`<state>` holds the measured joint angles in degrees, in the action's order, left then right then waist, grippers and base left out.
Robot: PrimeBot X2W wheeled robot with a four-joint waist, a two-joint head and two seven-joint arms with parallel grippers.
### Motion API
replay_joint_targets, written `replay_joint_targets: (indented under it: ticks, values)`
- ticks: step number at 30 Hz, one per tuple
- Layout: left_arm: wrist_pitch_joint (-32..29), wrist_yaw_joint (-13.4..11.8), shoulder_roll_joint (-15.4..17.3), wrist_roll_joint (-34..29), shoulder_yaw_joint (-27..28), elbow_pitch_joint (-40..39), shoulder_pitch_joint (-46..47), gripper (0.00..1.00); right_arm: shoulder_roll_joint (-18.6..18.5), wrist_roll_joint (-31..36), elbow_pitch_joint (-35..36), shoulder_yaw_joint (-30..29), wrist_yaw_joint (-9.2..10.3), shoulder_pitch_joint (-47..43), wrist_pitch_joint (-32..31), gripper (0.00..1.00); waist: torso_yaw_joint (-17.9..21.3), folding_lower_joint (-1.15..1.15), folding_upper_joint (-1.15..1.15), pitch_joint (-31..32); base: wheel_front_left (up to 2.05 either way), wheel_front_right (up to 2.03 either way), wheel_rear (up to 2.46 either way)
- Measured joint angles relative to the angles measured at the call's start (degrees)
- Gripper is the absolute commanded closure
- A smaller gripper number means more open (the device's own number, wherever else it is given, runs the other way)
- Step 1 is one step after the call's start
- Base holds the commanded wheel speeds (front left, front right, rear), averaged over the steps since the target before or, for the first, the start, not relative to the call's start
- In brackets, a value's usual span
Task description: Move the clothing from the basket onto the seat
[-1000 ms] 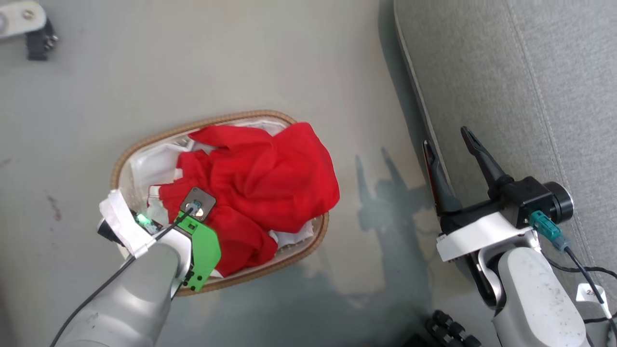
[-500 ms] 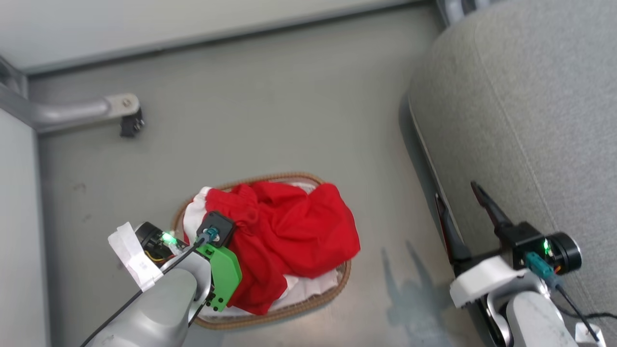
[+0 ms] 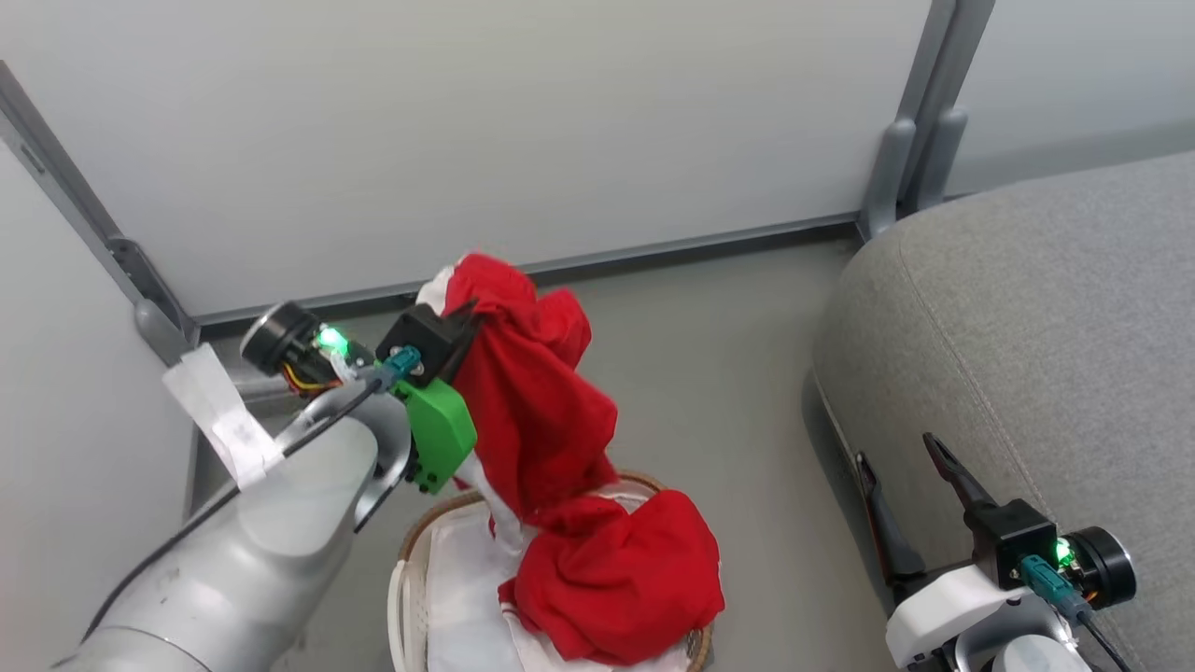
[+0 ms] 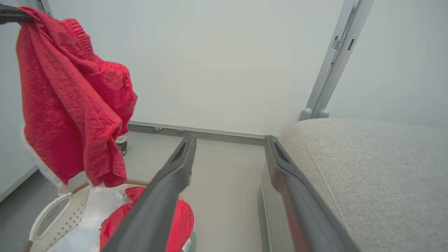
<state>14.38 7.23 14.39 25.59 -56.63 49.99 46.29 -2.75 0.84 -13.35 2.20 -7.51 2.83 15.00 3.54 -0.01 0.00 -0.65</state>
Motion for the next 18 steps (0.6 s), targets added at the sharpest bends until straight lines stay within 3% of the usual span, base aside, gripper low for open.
replay_joint_targets:
  ticks: [11,18]
  values:
    - [-4.85,-0.7,4.01,-0.96,0.67,-12.51,7.1,1.0,-0.01,0.73,0.14,2.76,0.0,2.9,0.01,0.0,-0.82,0.0,0.0,4.51,0.0,0.0,0.0]
    - [-7.56,-0.76,4.17,-0.88,0.74,-16.68,9.82,1.0,-0.03,-2.94,-0.16,9.11,0.0,6.73,0.0,0.0,-1.0,0.0,0.0,4.37,0.0,0.0,0.0]
